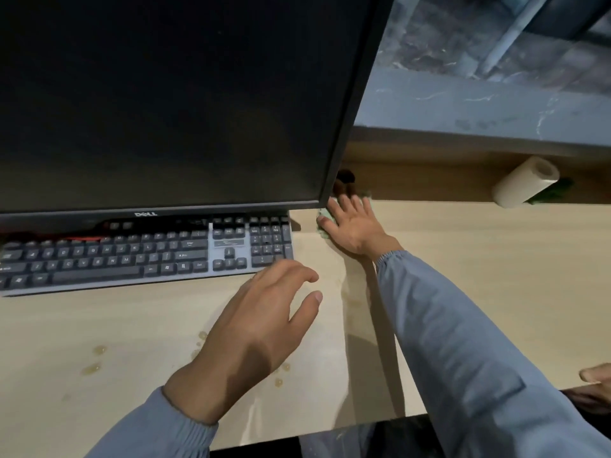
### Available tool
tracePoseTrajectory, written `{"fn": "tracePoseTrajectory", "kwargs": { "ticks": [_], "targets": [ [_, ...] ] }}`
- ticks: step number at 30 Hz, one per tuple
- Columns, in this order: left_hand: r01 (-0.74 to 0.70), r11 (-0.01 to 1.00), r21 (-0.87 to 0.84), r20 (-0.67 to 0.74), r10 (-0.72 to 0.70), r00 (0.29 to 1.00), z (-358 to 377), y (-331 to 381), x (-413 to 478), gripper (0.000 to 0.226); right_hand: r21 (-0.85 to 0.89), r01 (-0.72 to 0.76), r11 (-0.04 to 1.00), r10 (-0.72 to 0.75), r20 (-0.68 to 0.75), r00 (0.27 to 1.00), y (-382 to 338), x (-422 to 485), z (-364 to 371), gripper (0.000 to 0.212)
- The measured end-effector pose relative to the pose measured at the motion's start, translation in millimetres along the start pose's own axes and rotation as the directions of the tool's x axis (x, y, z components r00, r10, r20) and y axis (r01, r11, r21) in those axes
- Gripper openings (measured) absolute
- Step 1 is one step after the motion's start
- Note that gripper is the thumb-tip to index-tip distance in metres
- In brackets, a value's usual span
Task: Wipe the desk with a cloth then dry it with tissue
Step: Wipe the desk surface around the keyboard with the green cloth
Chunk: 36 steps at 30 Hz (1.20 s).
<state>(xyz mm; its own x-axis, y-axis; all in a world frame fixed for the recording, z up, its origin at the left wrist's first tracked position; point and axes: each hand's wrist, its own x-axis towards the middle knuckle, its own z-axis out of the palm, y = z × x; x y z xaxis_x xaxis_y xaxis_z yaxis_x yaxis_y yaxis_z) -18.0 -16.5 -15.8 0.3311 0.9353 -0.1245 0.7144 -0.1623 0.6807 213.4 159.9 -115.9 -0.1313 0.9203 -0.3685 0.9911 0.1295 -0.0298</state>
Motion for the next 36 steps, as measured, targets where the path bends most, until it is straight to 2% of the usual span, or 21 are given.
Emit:
{"fn": "tracePoseTrajectory", "kwargs": {
  "ticks": [9,12,17,20,27,36],
  "targets": [
    [-0.193,0.954,0.231,-0.064,0.213,0.975,55.0,-10.8,-17.7,0.04,0.007,0.01,1.0,-0.01,-0.014,1.0,6.0,1.4,15.1,0.065],
    [-0.292,0.91,0.295,-0.15,0.345,0.926,77.6,-22.6,-32.1,0.035,0.0,0.058,0.998,-0.058,-0.051,0.997,11.3,-7.4,25.3,0.064],
    [-0.424,0.821,0.382,-0.298,0.544,0.784,116.1,-45.6,-64.3,0.033,0.009,0.094,0.996,-0.093,-0.068,0.993,17.7,-34.9,38.1,0.06],
    [-0.432,0.811,0.395,-0.351,0.568,0.745,138.6,-55.2,-84.8,0.034,0.016,0.092,0.996,-0.09,-0.086,0.992,18.8,-61.9,48.7,0.059],
    [-0.349,0.827,0.442,-0.356,0.518,0.778,169.4,-55.0,-109.9,0.036,-0.018,0.059,0.998,-0.061,-0.106,0.993,12.0,-127.1,75.3,0.059],
    [-0.353,0.785,0.509,-0.349,0.563,0.749,190.0,-43.5,-100.1,0.04,-0.021,0.088,0.996,-0.09,-0.153,0.984,7.0,-198.2,107.5,0.06]
  ]
}}
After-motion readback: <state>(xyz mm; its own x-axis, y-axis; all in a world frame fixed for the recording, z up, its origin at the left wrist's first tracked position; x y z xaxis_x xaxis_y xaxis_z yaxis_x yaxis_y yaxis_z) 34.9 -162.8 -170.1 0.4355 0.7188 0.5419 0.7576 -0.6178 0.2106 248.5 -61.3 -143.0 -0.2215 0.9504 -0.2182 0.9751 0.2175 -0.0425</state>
